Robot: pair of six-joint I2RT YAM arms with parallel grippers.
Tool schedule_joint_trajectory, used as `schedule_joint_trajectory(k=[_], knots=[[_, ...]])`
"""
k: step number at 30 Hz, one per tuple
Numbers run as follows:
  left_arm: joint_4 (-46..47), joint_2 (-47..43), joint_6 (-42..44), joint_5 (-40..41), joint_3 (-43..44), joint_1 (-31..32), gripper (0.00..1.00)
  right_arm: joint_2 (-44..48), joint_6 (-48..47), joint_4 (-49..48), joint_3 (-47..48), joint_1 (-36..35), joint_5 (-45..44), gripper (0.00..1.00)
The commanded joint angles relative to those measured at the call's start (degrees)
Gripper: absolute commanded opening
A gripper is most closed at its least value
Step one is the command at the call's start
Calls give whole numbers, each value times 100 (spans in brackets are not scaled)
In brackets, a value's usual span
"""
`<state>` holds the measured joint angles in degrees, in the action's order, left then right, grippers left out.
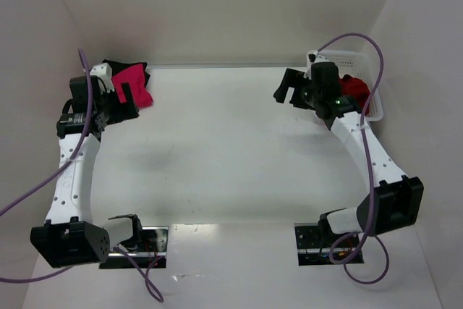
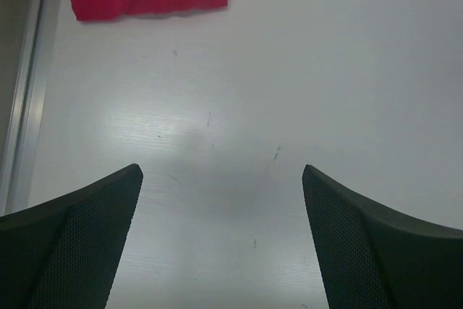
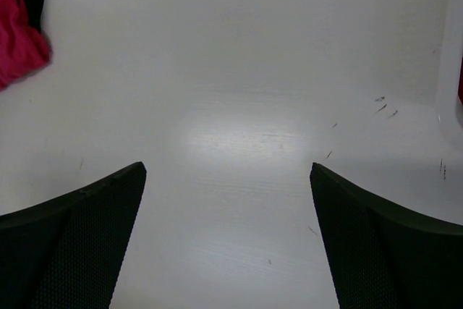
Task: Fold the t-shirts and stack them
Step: Put the neatly folded tshirt into the corner of the board with the left arm
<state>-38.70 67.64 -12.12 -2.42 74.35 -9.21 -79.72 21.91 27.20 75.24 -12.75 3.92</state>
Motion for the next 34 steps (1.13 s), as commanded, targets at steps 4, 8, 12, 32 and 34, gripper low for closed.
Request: schedule_joint_trajectory(k=[4,8,12,32,34], knots=[[995,-277,-238,180,-797,51,99,959,68,-558,-739,-25,205,100],[1206,-225,-133,-531,-930,51,99,1160,217,-426,-862,-25,222,100],[1400,-225,-185,-866,-1089,51,99,1406,217,-426,-994,-25,223,100],[1145,-339,-212,-373,-1071,113,99,1416,410,-584,-1187,-25,153,100],[1198,-339,-212,-426,-1071,113,99,1363,358,-637,-1187,-25,100,100]])
